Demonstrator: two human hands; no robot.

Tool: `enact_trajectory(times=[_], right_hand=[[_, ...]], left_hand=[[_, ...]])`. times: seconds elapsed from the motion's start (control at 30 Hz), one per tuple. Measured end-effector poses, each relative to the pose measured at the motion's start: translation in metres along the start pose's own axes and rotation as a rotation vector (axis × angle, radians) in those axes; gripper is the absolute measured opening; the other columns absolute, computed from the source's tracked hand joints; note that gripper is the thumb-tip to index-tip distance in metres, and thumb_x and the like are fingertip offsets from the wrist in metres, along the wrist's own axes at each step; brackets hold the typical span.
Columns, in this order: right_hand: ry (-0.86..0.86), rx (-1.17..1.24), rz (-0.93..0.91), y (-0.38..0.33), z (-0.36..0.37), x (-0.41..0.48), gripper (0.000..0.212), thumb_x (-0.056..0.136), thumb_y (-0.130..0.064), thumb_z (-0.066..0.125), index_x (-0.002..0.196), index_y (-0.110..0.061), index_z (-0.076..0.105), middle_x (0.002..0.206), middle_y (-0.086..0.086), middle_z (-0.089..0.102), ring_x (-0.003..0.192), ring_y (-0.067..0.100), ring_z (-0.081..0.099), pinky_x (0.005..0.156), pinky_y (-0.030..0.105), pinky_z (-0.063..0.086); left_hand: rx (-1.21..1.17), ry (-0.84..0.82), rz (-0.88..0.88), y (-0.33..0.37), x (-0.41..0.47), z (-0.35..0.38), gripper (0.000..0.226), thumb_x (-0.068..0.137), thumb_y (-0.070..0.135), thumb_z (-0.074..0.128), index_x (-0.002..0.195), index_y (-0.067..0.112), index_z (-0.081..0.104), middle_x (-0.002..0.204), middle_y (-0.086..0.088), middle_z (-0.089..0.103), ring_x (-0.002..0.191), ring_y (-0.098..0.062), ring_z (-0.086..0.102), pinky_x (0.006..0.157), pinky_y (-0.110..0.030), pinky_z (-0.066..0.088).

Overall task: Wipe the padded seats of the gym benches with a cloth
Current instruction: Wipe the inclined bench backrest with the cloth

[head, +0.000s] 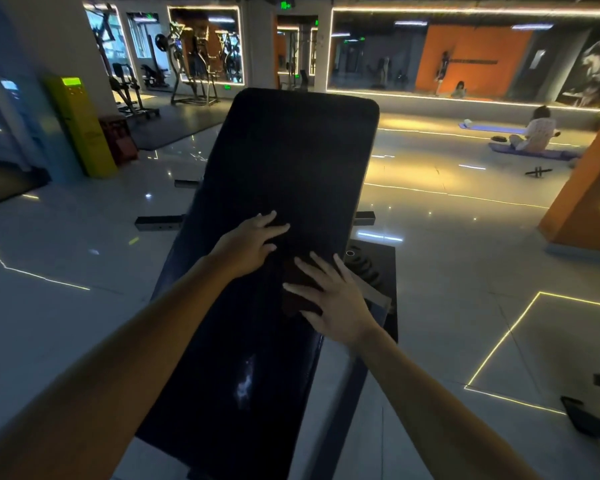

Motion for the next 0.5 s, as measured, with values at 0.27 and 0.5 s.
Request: enact_trajectory(times=[0.27, 0.5], right_hand=[[0.112, -0.097, 0.347, 0.094, -0.043, 0.097, 0.052, 0.089, -0.027, 0.043, 0.137, -0.014, 0.058, 0.156, 0.016, 0.035, 0.146, 0.038, 0.026, 0.116, 0.058, 0.025], [0.006, -0.212, 0.167, 0.071, -0.026, 0.124, 0.053, 0.095, -0.025, 0.054, 0.146, -0.01, 0.046, 0.16, 0.016, 0.027, 0.147, 0.03, 0.03, 0.12, 0.041, 0.007]], left_hand=[[0.059, 0.089, -0.244, -0.025, -0.016, 0.014, 0.075, 0.094, 0.061, 0.041, 0.156, 0.039, 0.005, 0.165, -0.003, -0.004, 0.151, -0.031, -0.003, 0.117, -0.05, 0.027], [0.021, 0.102, -0.257, -0.033, -0.013, 0.021, 0.075, 0.089, 0.068, 0.037, 0.154, 0.045, 0.006, 0.165, 0.006, -0.006, 0.151, -0.023, -0.008, 0.11, -0.046, 0.039]])
Point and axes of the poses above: each hand's wrist, its own x-axis towards the middle knuckle, its own z-axis out of the palm, y = z × x, the point moved 5 cm from there along x, towards the middle knuckle
